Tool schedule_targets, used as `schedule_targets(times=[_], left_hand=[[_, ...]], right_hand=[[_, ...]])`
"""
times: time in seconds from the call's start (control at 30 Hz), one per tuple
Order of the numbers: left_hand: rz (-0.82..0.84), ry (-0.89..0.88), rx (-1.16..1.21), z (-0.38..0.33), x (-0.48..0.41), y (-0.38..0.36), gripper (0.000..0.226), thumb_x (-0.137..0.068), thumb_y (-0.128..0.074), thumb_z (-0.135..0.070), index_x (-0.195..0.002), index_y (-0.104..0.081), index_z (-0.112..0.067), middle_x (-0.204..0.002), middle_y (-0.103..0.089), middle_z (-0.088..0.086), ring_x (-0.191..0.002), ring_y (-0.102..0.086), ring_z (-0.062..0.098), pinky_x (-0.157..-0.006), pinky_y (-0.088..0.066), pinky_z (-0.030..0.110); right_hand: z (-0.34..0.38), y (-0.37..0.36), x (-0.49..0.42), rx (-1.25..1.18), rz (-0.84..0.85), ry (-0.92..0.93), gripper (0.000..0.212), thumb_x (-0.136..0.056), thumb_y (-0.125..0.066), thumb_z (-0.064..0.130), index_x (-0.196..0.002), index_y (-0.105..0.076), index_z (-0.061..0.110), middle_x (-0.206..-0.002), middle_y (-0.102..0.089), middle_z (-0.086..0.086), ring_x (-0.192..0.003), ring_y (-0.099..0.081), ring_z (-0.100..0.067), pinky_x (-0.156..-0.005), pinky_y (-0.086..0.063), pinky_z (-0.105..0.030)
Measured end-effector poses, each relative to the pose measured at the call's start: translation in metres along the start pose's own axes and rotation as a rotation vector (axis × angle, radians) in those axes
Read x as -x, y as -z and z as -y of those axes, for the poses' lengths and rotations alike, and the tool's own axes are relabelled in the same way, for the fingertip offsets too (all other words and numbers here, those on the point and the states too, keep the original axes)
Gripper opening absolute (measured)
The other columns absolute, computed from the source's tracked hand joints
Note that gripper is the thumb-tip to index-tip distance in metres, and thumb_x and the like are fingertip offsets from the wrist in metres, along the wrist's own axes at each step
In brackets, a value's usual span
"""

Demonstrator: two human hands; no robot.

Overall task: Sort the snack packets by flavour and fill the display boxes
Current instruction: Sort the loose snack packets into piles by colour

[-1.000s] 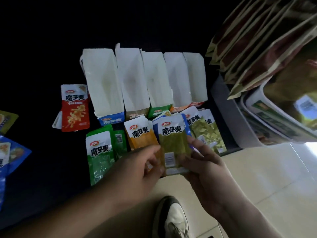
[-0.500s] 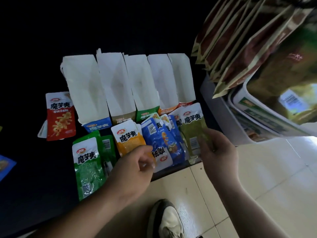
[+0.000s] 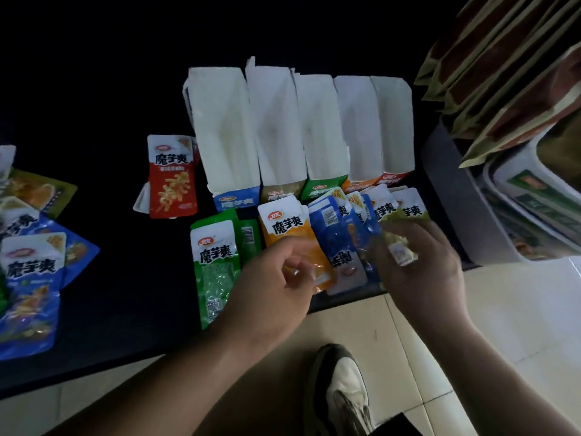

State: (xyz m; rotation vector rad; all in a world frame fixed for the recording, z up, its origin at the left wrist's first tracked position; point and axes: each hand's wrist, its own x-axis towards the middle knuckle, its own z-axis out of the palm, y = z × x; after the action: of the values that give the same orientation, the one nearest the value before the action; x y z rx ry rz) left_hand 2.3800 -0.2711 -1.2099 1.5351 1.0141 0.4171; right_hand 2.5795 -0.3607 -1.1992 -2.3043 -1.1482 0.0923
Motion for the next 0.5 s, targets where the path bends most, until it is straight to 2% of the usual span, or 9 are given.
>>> schedule_targets(times=[0.07, 0.13, 0.23, 0.4, 0.5], left_hand=[[-0.017, -0.005, 0.017, 0.004, 0.008, 0.009, 0.027, -0.099, -0.068, -0.018, -0.117, -0.066, -0.038, -0.098, -0.069, -0.02, -0.085, -0.067, 0.003, -0.08, -0.059, 0.036], [-0.028, -0.007, 0.046, 0.008, 0.016, 0.021, 0.021, -0.1, -0.067, -0.02, -0.114, -0.068, -0.036, -0.096, -0.071, -0.018, -0.084, -0.068, 0.004, -0.079, -0.059, 0.036], [-0.046, -0.014, 0.089, 0.015, 0.028, 0.045, 0.022, -0.1, -0.066, -0.016, -0.108, -0.071, -0.036, -0.094, -0.074, -0.017, -0.084, -0.07, 0.004, -0.073, -0.057, 0.022], [-0.133, 0.035, 0.074, 0.039, 0.05, 0.103, 0.034, -0.097, -0.069, -0.013, -0.109, -0.066, -0.045, -0.099, -0.071, -0.024, -0.086, -0.069, 0.002, -0.069, -0.053, 0.014], [-0.224, 0.055, 0.007, 0.063, 0.07, 0.139, 0.034, -0.096, -0.071, -0.019, -0.119, -0.063, -0.043, -0.102, -0.068, -0.028, -0.089, -0.067, 0.001, -0.071, -0.053, 0.013]], right_hand=[[0.031, -0.007, 0.009, -0.105, 0.032, 0.142, 0.018, -0.091, -0.076, 0.025, -0.108, -0.077, 0.021, -0.106, -0.071, 0.008, -0.09, -0.068, -0.011, -0.068, -0.059, -0.037], [0.061, -0.019, 0.02, -0.231, 0.142, 0.184, 0.015, -0.089, -0.079, 0.017, -0.103, -0.078, 0.021, -0.096, -0.074, 0.011, -0.082, -0.071, -0.004, -0.07, -0.059, -0.025], [0.094, -0.04, 0.034, -0.366, 0.309, 0.133, 0.014, -0.09, -0.078, 0.012, -0.097, -0.079, 0.024, -0.085, -0.076, 0.015, -0.08, -0.072, 0.001, -0.069, -0.052, -0.01], [0.131, -0.069, 0.042, -0.444, 0.456, 0.056, 0.014, -0.091, -0.076, 0.013, -0.101, -0.079, 0.022, -0.085, -0.076, 0.016, -0.081, -0.071, 0.001, -0.069, -0.049, -0.008], [0.156, -0.085, 0.047, -0.435, 0.499, 0.06, 0.018, -0.09, -0.077, 0.012, -0.095, -0.077, 0.029, -0.085, -0.075, 0.023, -0.081, -0.07, 0.004, -0.072, -0.048, -0.006]])
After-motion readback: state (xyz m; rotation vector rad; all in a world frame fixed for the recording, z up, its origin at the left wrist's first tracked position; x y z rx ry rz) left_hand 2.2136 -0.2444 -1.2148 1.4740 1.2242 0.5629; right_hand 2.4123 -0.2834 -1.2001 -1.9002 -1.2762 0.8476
